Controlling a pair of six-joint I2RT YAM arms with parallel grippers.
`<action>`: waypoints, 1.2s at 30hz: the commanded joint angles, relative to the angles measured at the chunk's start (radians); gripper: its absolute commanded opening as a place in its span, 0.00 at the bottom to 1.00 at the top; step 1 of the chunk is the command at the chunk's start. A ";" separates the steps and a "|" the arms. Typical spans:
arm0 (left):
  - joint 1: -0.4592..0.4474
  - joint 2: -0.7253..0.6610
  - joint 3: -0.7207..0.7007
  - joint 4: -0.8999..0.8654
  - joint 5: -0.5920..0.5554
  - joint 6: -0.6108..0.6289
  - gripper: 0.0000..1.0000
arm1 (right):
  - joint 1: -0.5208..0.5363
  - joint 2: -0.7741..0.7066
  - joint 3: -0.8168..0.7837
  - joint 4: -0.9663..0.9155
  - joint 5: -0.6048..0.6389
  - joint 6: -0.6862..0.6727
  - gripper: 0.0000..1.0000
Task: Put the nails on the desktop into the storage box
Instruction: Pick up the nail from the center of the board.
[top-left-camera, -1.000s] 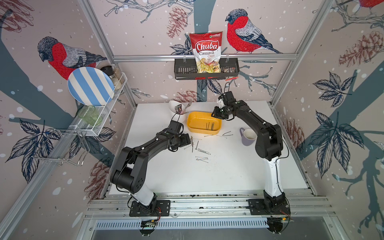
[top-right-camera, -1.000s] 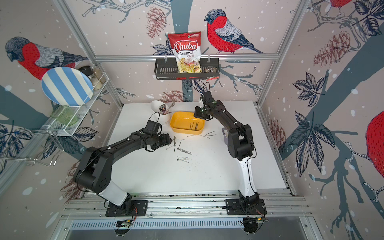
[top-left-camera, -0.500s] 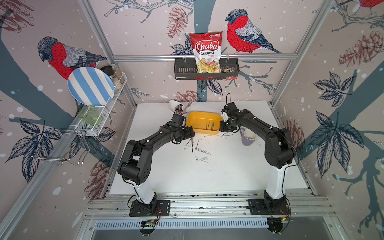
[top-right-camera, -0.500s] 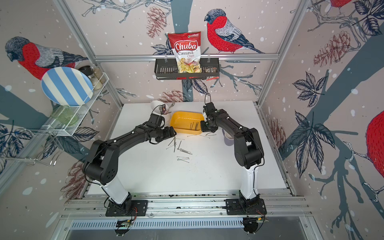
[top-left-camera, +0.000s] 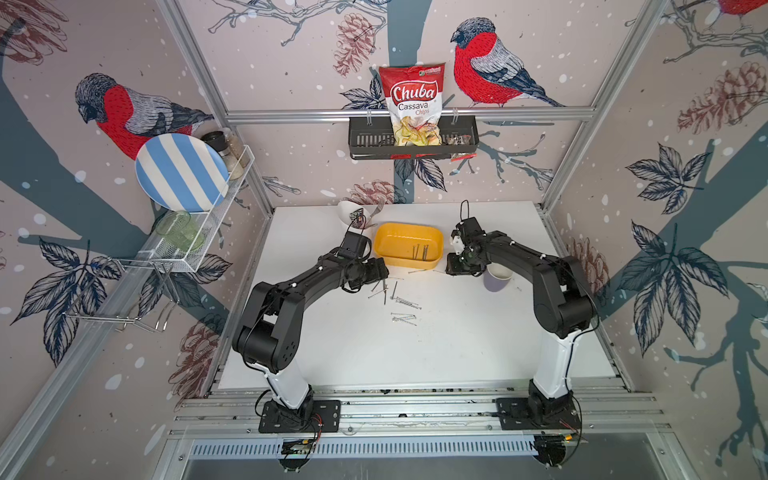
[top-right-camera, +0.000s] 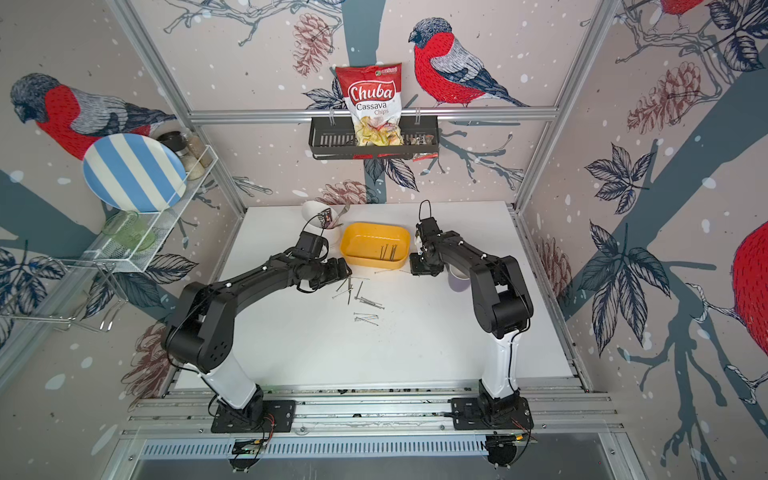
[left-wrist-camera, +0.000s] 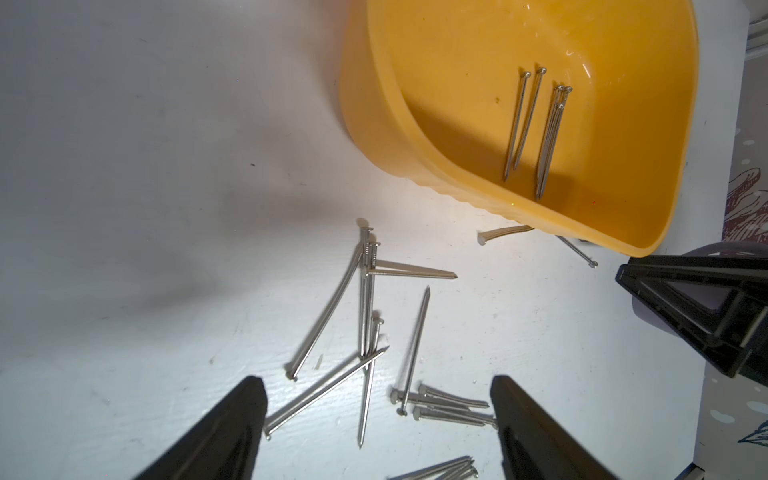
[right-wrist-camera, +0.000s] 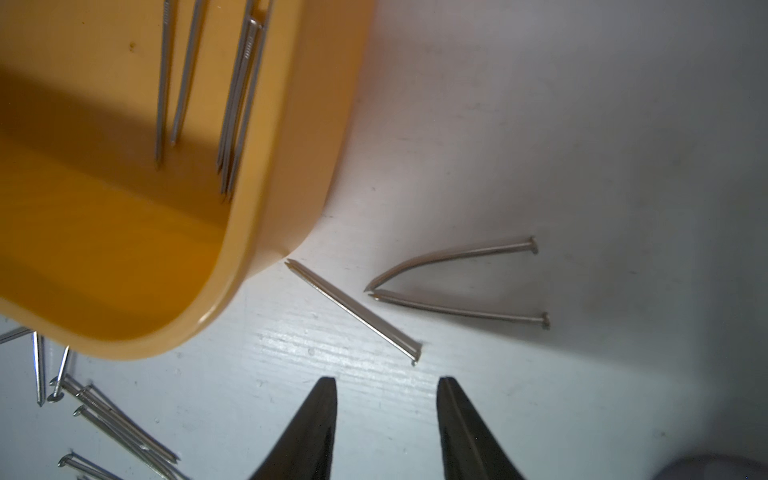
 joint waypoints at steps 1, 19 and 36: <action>0.003 -0.011 -0.009 0.022 -0.009 -0.012 0.88 | -0.003 0.002 -0.008 0.030 -0.021 -0.009 0.44; 0.003 -0.062 -0.084 0.027 -0.037 -0.051 0.88 | -0.007 0.085 -0.028 0.050 -0.041 0.003 0.43; 0.004 -0.082 -0.133 0.036 -0.033 -0.065 0.88 | 0.080 0.094 -0.041 -0.007 0.089 -0.031 0.40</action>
